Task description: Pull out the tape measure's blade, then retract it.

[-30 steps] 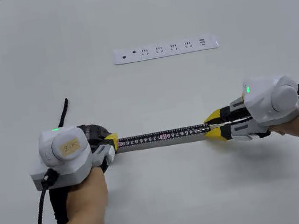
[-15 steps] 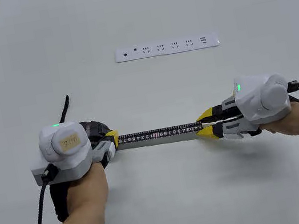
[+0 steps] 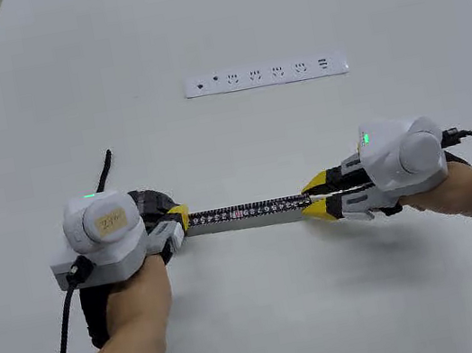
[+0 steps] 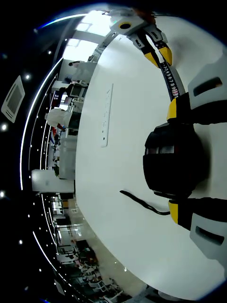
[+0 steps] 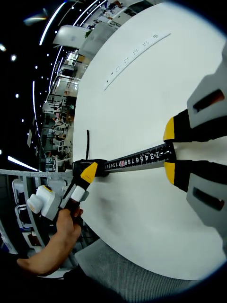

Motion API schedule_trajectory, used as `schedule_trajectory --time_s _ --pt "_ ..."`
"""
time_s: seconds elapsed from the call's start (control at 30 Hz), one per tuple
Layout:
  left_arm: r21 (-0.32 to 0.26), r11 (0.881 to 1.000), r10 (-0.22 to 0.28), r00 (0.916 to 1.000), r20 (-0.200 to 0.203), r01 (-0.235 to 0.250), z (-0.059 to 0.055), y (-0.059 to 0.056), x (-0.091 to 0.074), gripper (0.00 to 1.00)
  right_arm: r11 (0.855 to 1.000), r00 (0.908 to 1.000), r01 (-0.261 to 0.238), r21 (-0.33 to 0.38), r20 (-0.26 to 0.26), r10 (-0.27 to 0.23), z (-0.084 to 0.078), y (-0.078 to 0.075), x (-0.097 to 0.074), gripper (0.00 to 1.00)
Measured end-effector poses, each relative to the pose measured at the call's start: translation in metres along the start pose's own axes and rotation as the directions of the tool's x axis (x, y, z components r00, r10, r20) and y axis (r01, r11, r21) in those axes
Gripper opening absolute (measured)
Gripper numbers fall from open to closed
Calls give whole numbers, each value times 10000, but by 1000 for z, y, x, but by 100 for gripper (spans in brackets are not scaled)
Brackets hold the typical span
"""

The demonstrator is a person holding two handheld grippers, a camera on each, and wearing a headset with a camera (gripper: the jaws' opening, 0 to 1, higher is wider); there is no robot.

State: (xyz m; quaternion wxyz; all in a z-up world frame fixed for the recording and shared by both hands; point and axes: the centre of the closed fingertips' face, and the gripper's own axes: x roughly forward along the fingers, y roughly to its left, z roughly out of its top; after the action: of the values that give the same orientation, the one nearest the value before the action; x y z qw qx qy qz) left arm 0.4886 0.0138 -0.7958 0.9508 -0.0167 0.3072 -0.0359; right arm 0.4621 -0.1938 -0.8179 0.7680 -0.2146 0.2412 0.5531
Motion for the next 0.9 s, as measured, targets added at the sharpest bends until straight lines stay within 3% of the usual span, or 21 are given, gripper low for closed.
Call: schedule_trajectory --time_s 0.9 --pt "-110 9999 -104 9999 -46 104 0 0 0 59 9997 9996 -247 -8 165 247 20 8 21 12"
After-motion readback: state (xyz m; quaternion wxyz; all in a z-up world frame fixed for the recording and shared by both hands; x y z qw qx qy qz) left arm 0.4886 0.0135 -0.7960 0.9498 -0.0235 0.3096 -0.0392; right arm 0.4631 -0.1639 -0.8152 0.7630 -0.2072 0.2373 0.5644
